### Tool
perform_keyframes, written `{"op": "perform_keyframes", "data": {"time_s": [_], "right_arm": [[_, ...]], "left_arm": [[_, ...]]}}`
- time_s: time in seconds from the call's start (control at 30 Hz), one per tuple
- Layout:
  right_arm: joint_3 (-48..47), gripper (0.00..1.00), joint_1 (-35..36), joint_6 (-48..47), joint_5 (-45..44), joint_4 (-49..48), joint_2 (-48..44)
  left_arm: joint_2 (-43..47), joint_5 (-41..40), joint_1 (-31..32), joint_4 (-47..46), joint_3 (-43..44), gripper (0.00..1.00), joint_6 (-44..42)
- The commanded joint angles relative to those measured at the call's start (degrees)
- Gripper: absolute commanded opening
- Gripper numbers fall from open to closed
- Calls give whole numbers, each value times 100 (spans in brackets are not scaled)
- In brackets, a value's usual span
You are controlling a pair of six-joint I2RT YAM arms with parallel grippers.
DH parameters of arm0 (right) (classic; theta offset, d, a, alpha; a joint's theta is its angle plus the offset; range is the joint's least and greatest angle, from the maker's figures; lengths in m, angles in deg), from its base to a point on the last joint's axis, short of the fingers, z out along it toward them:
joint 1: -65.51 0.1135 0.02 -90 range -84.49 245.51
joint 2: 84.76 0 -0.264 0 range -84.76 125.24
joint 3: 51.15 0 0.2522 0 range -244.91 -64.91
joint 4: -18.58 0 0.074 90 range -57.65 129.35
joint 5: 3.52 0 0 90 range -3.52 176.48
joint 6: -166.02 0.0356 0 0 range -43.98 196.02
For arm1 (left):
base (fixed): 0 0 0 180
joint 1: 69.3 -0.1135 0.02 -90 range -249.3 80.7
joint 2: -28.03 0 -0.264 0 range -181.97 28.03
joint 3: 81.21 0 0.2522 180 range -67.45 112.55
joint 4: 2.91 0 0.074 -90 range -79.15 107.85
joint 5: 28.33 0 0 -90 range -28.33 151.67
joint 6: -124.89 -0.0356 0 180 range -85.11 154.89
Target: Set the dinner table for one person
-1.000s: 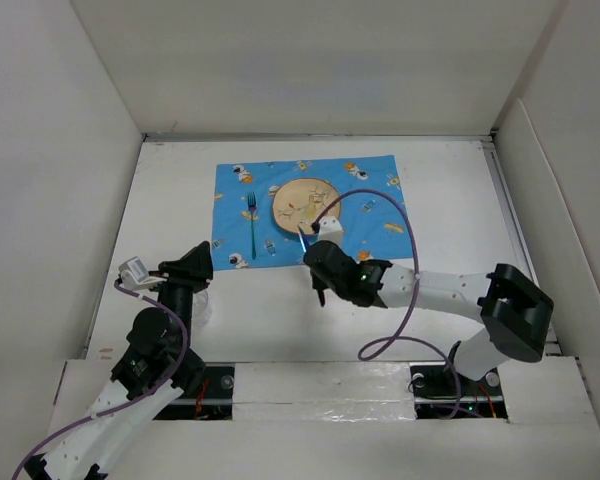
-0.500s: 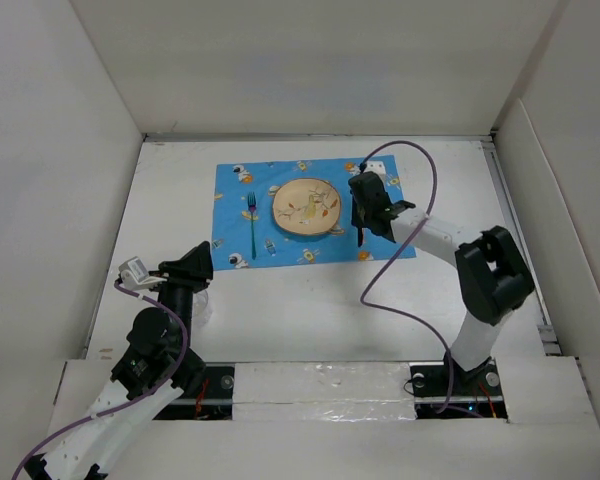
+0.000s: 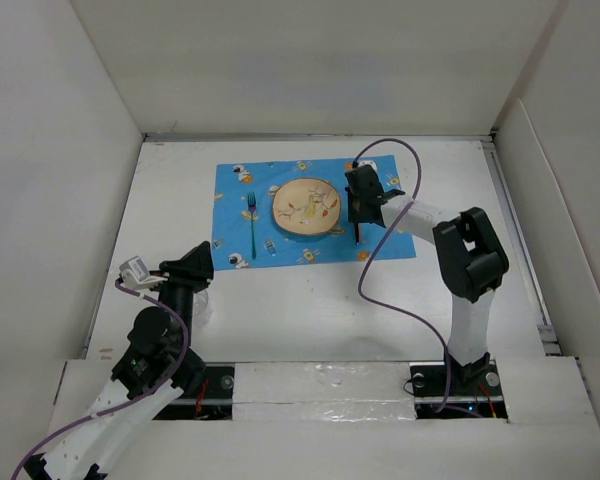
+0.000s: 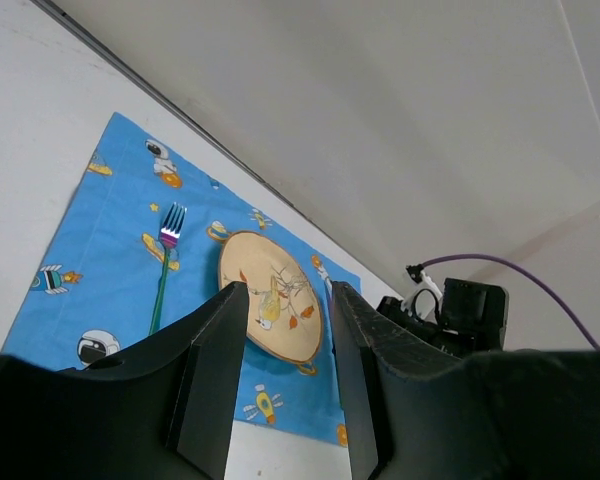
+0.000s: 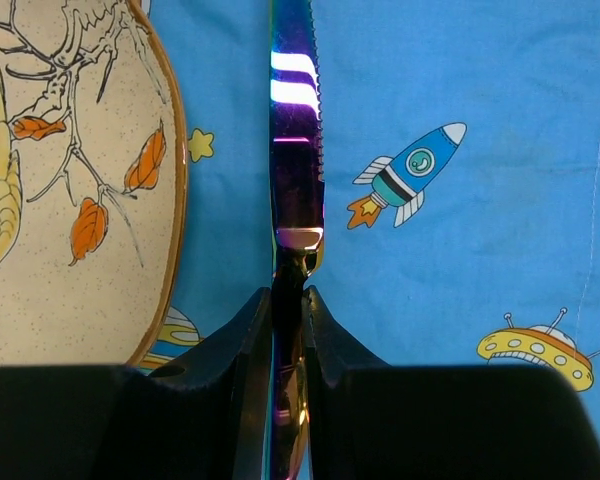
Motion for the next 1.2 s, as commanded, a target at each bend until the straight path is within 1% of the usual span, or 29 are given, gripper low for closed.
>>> {"op": "perform_keyframes", "data": {"time_s": [0.0,0.1,0.2,0.23,0.27,0.3,0.37,0.4,0.47,0.5,0.57,0.63,0.7,0.73,0.77,0.8,0.83,0.87,0.9,0.93,0.97,1.03,1.07,1.1,1.13,1.17], "right_arm": [[-294,0,-46,-80,76,-3,52],[-321,0,-98,-9,41,59,131],[-435,5,-98,8,67,146,227],[-461,10,-98,26,24,190,219],[-427,18,-98,35,-11,182,167],[-392,18,-98,35,-12,155,166],[-391,34,-98,61,6,120,9],[-391,34,-98,61,23,155,-61],[-348,37,-98,61,32,155,-263],[-278,41,-46,44,58,120,-395],[-259,44,7,26,85,155,-799],[-198,45,208,-35,94,120,-1298],[-119,44,367,-44,268,-2,-1625],[-32,41,550,-53,409,-73,-1766],[39,36,674,-62,619,-195,-2020],[126,27,805,-1,1004,-588,-2109],[240,21,972,34,1147,-722,-2180],[215,12,1339,87,1253,-785,-2180],[163,1,1543,148,1358,-864,-2085],[67,0,1745,158,1359,-847,-1997],[-143,0,2147,175,1359,-847,-1883],[-329,0,2510,201,1342,-917,-1522],[-530,0,2660,228,1368,-961,-1399],[-645,0,2914,271,1473,-978,-1233],[-811,2,3038,298,1508,-944,-935],[-952,8,3170,307,1500,-900,-802]], "left_arm": [[-71,-88,27,-155,4,36,-30],[-62,-62,27,-216,-14,36,-47],[-88,-79,27,-164,12,37,-30],[-106,-53,27,-172,21,37,-38],[-115,-62,27,-207,4,39,-47],[-115,-79,27,-207,-5,40,-47],[-123,-71,27,-172,21,41,-39],[-123,-70,27,-172,13,41,-38],[-106,-79,27,-259,-14,44,-73],[-123,-97,27,-260,-40,46,-82],[-185,-106,27,-260,-14,47,-65],[-255,-79,27,-356,4,48,-56],[-334,78,27,-427,195,52,66],[-404,166,27,-436,310,54,137],[-448,419,27,-514,398,54,216],[-492,570,27,-628,556,56,390],[-597,771,27,-794,618,58,418],[-668,1147,27,-935,715,60,436],[-738,1264,27,-1032,1020,62,488],[-904,1352,27,-999,1215,62,515],[-975,1475,27,-920,1408,62,489],[-1133,1468,27,-849,2040,63,210],[-1160,1389,27,-579,2321,64,121],[-1213,1371,27,-429,2872,64,24],[-1196,1380,27,-288,3086,65,-73],[-1161,1362,27,-165,3271,65,-256]]}}
